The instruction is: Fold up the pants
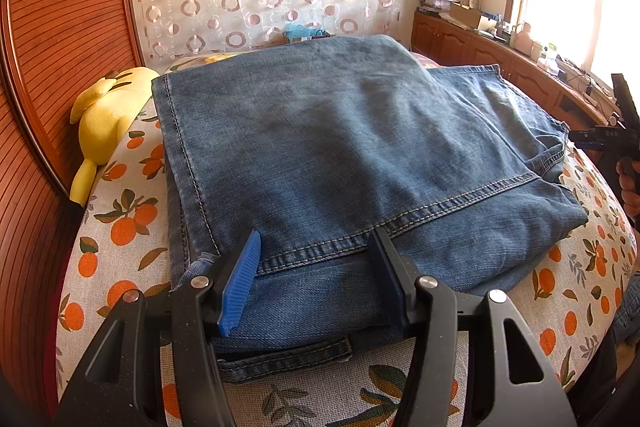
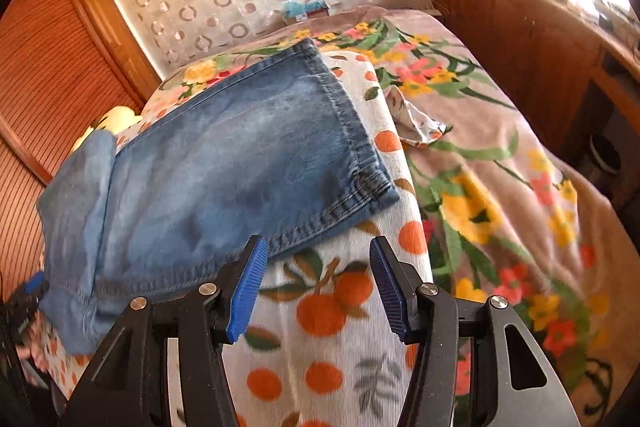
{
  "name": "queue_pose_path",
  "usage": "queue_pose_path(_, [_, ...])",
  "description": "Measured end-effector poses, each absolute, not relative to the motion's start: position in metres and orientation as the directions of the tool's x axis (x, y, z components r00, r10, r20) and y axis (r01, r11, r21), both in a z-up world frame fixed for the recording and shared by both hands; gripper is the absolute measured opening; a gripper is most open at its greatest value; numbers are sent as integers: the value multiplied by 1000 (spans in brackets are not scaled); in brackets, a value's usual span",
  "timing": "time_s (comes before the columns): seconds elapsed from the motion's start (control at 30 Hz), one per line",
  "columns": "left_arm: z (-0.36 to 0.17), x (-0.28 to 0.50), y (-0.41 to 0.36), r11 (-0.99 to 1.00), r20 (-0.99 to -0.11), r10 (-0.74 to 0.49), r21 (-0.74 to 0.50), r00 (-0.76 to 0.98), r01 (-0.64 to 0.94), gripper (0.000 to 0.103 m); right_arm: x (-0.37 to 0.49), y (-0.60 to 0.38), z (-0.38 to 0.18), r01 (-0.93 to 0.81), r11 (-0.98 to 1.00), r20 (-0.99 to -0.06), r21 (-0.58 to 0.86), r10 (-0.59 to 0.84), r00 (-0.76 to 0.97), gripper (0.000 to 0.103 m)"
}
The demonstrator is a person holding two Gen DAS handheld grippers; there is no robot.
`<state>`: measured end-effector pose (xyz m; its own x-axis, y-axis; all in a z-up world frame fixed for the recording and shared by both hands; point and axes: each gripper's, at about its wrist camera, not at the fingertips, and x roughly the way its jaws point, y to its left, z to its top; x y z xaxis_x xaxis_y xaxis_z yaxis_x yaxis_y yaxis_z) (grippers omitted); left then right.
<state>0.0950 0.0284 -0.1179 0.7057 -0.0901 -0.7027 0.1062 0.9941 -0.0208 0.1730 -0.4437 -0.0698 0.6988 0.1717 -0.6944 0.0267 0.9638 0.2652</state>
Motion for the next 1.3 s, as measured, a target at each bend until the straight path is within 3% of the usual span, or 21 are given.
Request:
queue_pose_path(0.23, [-118,95,29,994,-703,-96,-29,705,106,57,202,-453,-68,83,937,-690,340,188,699,54])
queue_pose_path(0.4, [-117,95,29,994,-702,-96,-30,706,105,57,211,-449,-67,152,936,-707,317,127,695,33])
queue_pose_path(0.63, [-116,94,29,994,-700,-98,-35,708,103,57,215,-431,-64,160,942,-716,293,106,690,15])
queue_pose_path(0.7, [-116,94,28,994,-698,-100,-37,709,103,57,213,-434,-58,116,929,-679,353,169,714,14])
queue_pose_path(0.93, [-116,92,30,994,-692,-109,-53,714,101,57,200,-392,-5,-38,932,-564,359,250,787,14])
queue_pose_path(1.3, [-113,87,38,996,-658,-92,-72,747,59,57,188,-213,78,-445,838,-443,315,545,712,14])
